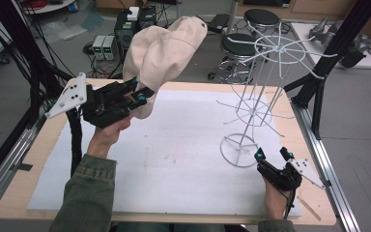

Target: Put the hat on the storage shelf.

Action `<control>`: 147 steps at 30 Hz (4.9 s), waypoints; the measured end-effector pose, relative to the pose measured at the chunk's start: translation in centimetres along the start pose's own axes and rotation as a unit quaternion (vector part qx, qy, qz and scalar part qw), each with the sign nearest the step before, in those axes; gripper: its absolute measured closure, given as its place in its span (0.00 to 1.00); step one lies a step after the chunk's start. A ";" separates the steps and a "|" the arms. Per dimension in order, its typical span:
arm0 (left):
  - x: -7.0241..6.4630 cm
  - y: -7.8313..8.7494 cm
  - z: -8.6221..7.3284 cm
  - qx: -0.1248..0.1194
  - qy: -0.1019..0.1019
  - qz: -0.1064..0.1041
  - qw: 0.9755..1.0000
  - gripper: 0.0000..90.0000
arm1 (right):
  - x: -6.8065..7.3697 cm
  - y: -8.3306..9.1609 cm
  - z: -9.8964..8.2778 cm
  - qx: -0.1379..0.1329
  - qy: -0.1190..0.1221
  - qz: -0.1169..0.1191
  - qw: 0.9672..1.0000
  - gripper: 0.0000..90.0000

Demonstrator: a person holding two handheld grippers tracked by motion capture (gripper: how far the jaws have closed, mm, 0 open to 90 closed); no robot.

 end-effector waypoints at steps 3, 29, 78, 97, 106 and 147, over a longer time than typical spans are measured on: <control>0.3 -0.8 0.5 -0.005 -0.001 -0.006 1.000 0.83 | 0.0 0.0 0.0 0.000 0.000 0.001 1.000 0.12; -1.6 -8.0 -0.6 -0.007 0.007 -0.063 0.998 0.83 | -0.3 0.3 0.0 -0.001 -0.009 0.002 1.000 0.12; -4.2 -7.5 -11.7 0.087 0.084 -0.070 0.990 0.77 | -0.3 0.2 0.1 -0.002 -0.006 0.003 1.000 0.12; -3.2 -6.6 -12.7 0.108 0.086 -0.013 0.990 0.34 | -0.3 0.2 0.1 -0.004 -0.006 0.002 1.000 0.12; -2.9 -5.8 -11.6 0.107 0.089 -0.008 0.990 0.29 | -0.4 0.3 0.0 0.000 -0.005 0.002 1.000 0.12; -0.9 8.9 -4.9 0.114 0.051 0.133 0.983 0.24 | 0.1 0.2 -0.2 0.003 0.004 0.000 1.000 0.12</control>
Point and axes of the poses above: each handheld gripper's, and its own axes: y roughly backward along the jaws, z roughly out of its top, x roughly to its left, the point moved 7 cm from there along -y, roughly forward along the jaws, and after that the axes turned 14 degrees about -x, right-handed, at the moved point
